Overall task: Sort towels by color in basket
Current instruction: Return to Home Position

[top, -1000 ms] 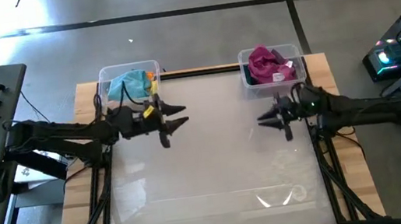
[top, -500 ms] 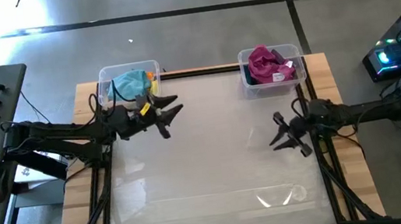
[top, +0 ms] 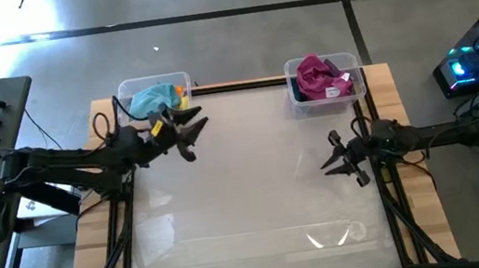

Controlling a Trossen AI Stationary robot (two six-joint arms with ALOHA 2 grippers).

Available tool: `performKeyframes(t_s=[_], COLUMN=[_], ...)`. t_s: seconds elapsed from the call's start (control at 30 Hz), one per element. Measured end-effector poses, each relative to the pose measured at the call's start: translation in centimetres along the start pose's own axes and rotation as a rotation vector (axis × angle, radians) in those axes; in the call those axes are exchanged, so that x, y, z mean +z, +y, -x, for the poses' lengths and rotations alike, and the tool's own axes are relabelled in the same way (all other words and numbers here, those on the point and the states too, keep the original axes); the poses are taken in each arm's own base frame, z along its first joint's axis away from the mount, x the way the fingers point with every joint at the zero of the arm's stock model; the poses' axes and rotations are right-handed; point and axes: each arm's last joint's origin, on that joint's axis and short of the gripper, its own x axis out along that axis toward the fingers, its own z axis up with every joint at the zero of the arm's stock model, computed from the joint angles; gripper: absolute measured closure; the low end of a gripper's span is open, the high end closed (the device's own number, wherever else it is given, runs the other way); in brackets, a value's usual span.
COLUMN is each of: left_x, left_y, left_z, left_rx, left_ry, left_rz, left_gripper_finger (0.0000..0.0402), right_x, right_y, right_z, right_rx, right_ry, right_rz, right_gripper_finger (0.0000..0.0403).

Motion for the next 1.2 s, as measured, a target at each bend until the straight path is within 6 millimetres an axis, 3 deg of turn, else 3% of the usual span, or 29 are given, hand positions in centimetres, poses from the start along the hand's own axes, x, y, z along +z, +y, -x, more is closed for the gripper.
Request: performKeyframes(t_s=[0.07, 0.23, 0.53, 0.8, 1.0, 1.2], left_x=[0.4, 1.2, 0.4, -4.4, -7.4, -8.5], left_y=[0.3, -0.2, 1.0, 3.5, 5.2, 6.2], left_z=[0.6, 2.1, 4.2, 8.1, 11.1, 12.5], left_rx=[-0.009, -0.276, -0.26, -0.255, -0.282, -0.269], left_ry=[0.026, 0.06, 0.227, 0.029, -0.011, -0.011], left_rz=[-0.026, -0.099, -0.192, -0.157, -0.156, -0.15], left_gripper_finger=[0.0222, 0.0222, 0.0222, 0.0222, 0.0222, 0.0222], right_x=[-0.3, -0.7, -0.8, -0.9, -0.9, -0.9], right_y=[-0.1, -0.5, -0.7, -0.7, -0.7, -0.7], right_z=[0.0, 0.1, 0.1, 0.1, 0.1, 0.1], right_rx=[-0.032, -0.172, -0.258, -0.259, -0.263, -0.263], right_ry=[0.033, 0.06, 0.063, 0.069, 0.069, 0.069], right_rz=[-0.06, -0.121, -0.126, -0.128, -0.127, -0.127], right_gripper_finger=[0.0321, 0.0321, 0.0321, 0.0321, 0.0321, 0.0321])
